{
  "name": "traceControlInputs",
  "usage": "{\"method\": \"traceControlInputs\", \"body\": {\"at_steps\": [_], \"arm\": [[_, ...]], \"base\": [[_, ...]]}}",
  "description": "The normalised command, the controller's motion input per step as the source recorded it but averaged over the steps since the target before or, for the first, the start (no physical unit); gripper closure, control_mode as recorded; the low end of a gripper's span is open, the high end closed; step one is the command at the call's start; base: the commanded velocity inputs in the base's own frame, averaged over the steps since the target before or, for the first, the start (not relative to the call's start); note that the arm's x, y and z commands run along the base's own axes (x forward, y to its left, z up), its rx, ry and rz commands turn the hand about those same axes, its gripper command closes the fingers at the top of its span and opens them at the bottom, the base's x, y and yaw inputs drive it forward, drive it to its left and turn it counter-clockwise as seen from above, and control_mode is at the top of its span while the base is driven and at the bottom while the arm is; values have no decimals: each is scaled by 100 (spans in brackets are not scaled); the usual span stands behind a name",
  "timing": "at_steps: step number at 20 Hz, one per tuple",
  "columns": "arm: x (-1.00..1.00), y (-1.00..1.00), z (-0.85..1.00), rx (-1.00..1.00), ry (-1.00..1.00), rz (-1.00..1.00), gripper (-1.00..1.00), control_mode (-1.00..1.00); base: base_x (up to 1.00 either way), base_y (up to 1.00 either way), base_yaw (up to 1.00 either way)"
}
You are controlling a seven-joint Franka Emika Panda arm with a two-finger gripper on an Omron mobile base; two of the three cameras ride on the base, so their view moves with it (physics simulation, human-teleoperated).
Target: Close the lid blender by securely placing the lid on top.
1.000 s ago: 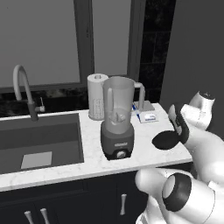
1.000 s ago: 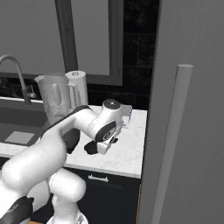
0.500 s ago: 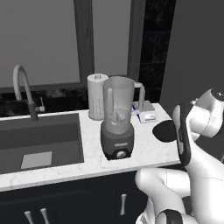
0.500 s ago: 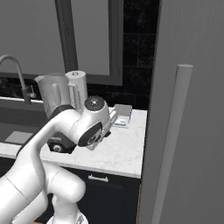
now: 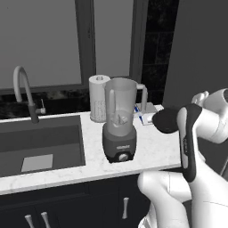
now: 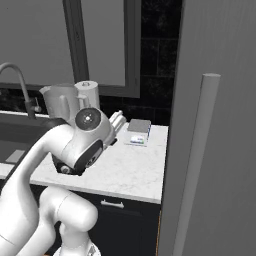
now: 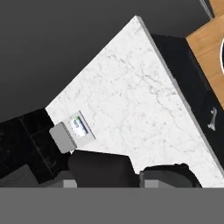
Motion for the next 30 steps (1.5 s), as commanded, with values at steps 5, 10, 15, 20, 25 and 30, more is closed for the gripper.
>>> {"method": "traceControlInputs", "body": {"at_steps": [5,10,15,20,25,30], "arm": [[-6,15,76,2,-9,-1,100,-100],[-2,29,75,1,-7,0,100,-100],[-1,32,68,0,-7,0,100,-100],[0,30,66,1,-6,-1,100,-100],[0,30,57,5,-7,-4,100,-100],[0,33,30,6,-6,-8,100,-100]], "base": [[0,0,0],[0,0,0],[0,0,0],[0,0,0],[0,0,0],[0,0,0]]}}
